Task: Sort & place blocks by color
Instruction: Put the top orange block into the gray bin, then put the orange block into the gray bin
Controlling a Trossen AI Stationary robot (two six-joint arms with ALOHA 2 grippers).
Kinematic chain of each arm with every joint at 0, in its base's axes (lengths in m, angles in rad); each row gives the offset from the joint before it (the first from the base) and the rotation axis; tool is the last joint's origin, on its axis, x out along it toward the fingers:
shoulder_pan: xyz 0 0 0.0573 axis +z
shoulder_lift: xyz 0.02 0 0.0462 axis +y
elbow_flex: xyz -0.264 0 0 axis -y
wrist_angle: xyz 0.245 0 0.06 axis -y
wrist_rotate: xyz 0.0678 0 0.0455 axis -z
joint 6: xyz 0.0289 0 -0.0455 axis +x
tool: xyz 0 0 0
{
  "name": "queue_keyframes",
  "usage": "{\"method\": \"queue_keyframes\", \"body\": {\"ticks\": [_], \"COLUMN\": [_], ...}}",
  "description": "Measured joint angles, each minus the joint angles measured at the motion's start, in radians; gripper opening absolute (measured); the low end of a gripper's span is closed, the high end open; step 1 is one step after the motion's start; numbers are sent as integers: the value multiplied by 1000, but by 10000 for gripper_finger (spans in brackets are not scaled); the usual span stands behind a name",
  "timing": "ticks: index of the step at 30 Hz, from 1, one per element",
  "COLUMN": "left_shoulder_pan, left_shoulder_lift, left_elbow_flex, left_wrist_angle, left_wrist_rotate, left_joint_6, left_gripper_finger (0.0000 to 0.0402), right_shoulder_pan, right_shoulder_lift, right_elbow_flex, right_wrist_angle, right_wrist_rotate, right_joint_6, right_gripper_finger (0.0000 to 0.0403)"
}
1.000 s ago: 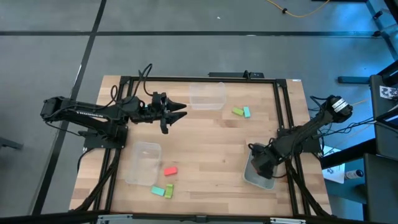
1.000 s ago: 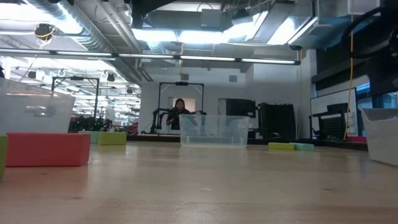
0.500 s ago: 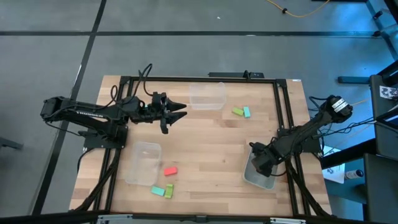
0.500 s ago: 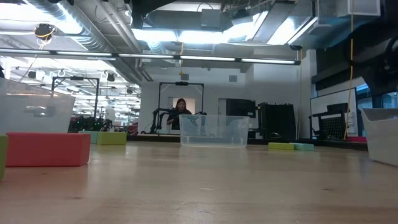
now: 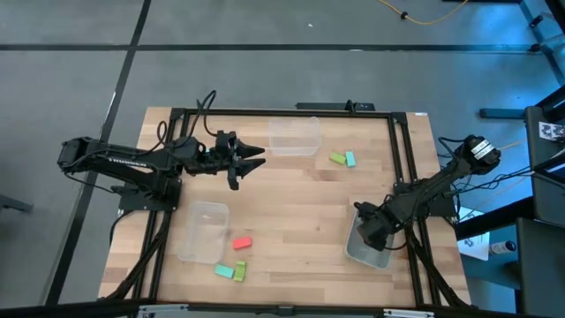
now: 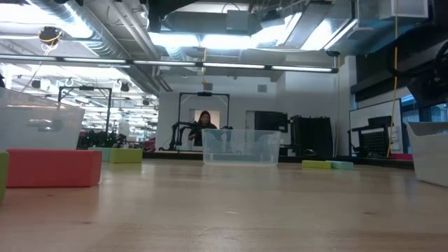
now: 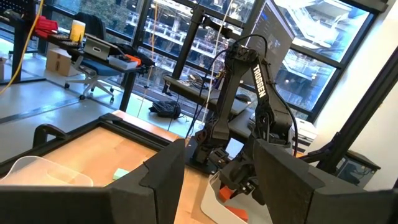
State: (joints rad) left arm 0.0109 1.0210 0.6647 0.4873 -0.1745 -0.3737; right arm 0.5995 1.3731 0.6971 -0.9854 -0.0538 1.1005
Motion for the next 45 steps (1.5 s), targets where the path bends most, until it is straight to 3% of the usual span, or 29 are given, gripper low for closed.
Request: {"method": "queue_keyframes", "body": {"ticks": [11, 22, 33, 38, 45], "left_shoulder_pan": [0, 0, 0, 0, 0], "left_shoulder_lift": [0, 0, 0, 0, 0], "left_elbow_flex": [0, 0, 0, 0, 0], "left_wrist_angle": [0, 0, 0, 0, 0], "left_wrist_rotate": [0, 0, 0, 0, 0], "left_joint_6": [0, 0, 0, 0, 0], "left_gripper_finger": [183, 183, 183, 183, 183], "right_shoulder_pan": [0, 3, 59, 138, 156], "right_shoulder_lift": [0, -13, -177, -335, -472], "right_elbow_flex": [0, 48, 101, 101, 101], "right_wrist_angle": [-5, -113, -153, -67, 219], "right_wrist_rotate": [0, -53, -24, 98, 522], "right_joint_6": [2, -55, -77, 67, 124], "right_gripper_finger": [191, 281, 288, 288, 288]}}
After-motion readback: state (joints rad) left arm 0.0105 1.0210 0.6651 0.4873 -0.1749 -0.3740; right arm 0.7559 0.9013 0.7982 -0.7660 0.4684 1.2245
